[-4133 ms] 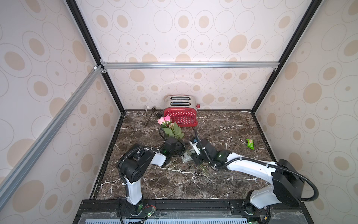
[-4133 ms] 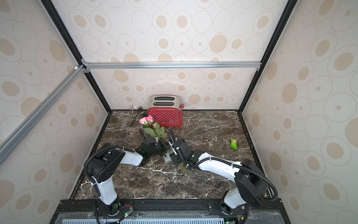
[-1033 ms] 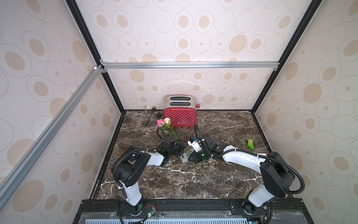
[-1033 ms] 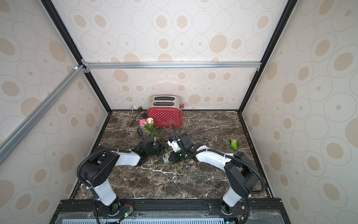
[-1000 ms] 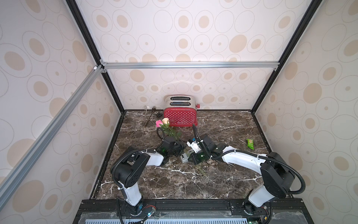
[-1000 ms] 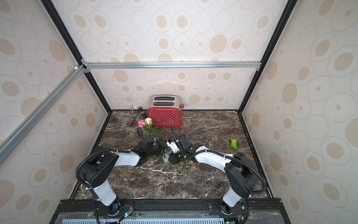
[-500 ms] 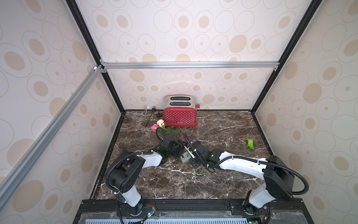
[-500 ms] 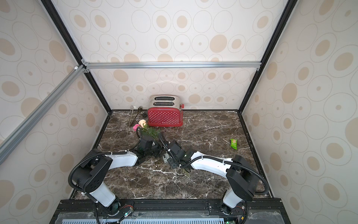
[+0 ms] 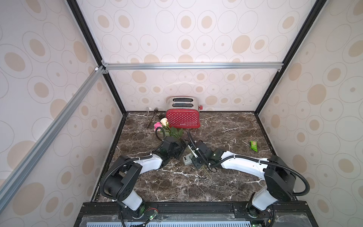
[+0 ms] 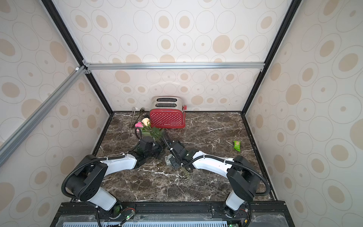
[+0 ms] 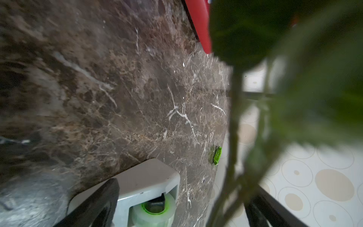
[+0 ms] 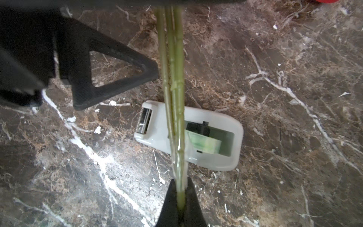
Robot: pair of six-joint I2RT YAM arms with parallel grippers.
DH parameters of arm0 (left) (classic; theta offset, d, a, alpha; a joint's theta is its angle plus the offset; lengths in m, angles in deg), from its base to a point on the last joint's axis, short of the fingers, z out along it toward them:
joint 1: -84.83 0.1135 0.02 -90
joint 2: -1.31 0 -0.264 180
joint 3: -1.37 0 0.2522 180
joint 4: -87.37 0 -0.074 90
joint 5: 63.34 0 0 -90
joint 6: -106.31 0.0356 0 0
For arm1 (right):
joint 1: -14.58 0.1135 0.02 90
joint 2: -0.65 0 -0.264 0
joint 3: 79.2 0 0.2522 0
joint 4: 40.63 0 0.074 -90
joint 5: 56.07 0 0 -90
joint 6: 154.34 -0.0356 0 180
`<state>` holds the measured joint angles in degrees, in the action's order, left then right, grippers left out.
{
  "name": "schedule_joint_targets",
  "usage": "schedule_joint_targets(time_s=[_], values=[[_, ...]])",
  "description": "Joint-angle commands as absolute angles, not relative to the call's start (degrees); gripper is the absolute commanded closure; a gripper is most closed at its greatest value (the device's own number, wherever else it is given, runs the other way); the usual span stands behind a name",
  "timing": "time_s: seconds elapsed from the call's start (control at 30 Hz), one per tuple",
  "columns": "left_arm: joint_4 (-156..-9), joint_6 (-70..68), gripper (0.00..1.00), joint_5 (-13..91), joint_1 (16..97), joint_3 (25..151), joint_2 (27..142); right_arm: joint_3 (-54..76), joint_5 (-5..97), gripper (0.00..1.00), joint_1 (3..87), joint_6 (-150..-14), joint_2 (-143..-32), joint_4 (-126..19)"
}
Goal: Wrap bouquets with tape
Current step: Wrap the tape around the bouquet.
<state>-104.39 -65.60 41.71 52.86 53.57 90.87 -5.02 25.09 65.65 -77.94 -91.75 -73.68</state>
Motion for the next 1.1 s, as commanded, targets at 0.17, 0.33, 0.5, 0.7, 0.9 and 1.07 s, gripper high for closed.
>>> schedule_joint_targets(time_s=[0.17, 0.33, 0.5, 0.7, 0.9, 1.07], values=[[-112.8, -62.5, 0.02, 40.3, 52.1, 48.1, 88.1, -3.3, 27.7, 1.0, 64.8, -80.2, -92.7, -75.4], [-110.8, -64.3, 0.02, 39.1, 52.0, 51.3, 89.0, -4.9, 25.2, 1.0, 65.5, -77.7, -90.9, -73.6], [-108.5, -67.4, 0.02, 39.4, 51.2, 53.8, 88.3, -5.5, 17.9, 1.0, 68.9, -73.9, -90.9, -73.3], [-105.7, -71.7, 0.34, 42.3, 50.0, 56.6, 91.6, -6.5, 11.0, 1.0, 71.5, -71.7, -90.8, -71.6], [-111.4, -76.1, 0.47, 43.5, 48.9, 56.3, 94.5, -7.0, 10.9, 1.0, 72.4, -70.9, -91.1, -70.7], [-112.5, -77.2, 0.65, 44.3, 48.0, 56.8, 96.0, -7.3, 10.9, 1.0, 72.5, -71.2, -91.0, -70.3]])
